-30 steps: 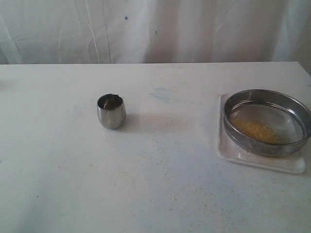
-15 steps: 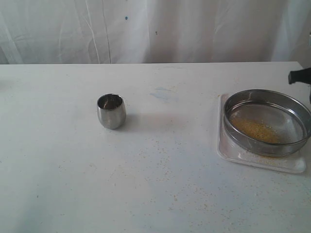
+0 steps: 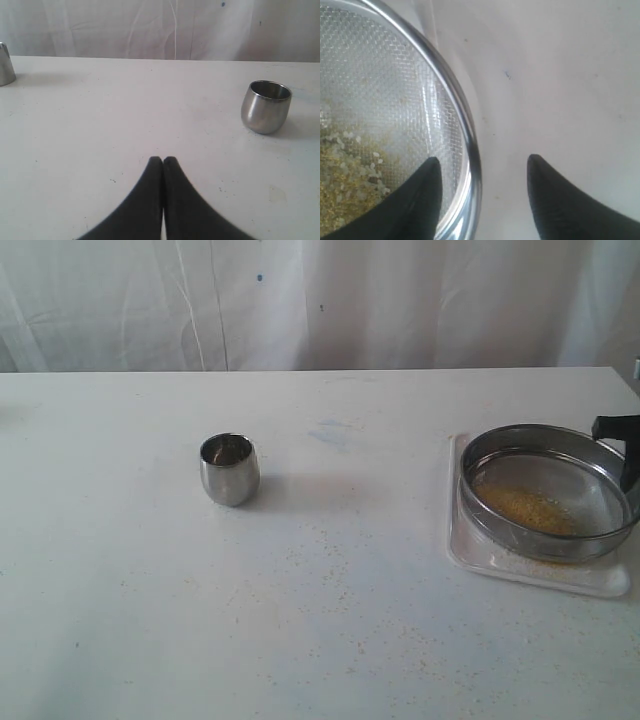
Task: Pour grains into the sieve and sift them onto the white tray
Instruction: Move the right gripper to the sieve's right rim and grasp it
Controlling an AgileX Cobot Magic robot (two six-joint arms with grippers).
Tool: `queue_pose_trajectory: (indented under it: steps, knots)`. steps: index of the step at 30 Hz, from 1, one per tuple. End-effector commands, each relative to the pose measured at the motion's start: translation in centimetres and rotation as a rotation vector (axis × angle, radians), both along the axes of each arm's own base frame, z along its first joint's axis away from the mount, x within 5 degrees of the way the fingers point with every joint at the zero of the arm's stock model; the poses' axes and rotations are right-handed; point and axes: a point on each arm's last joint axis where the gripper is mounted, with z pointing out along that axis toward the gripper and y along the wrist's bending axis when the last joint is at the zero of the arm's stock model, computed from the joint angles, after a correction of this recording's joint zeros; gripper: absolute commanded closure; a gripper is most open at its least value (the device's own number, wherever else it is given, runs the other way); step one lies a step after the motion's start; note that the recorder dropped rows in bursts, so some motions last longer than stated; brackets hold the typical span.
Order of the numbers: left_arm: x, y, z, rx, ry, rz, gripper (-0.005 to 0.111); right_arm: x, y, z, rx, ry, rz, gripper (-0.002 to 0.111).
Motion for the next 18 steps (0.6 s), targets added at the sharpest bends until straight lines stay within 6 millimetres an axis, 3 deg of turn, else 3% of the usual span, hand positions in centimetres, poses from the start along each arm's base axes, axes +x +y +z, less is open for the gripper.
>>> queue_pose_trajectory:
  steps: [1, 6, 18]
  knots:
    - [0.0, 0.0, 0.0, -0.008, -0.011, -0.006, 0.107, 0.5, -0.4, -0.9, -0.012, -0.012, 0.011, 0.059]
    - [0.0, 0.0, 0.0, -0.008, -0.011, -0.006, 0.107, 0.6, -0.3, -2.0, 0.001, 0.012, 0.007, 0.061]
    - [0.0, 0.0, 0.0, -0.008, -0.011, -0.006, 0.107, -0.3, 0.4, -3.3, 0.052, 0.052, 0.031, 0.08]
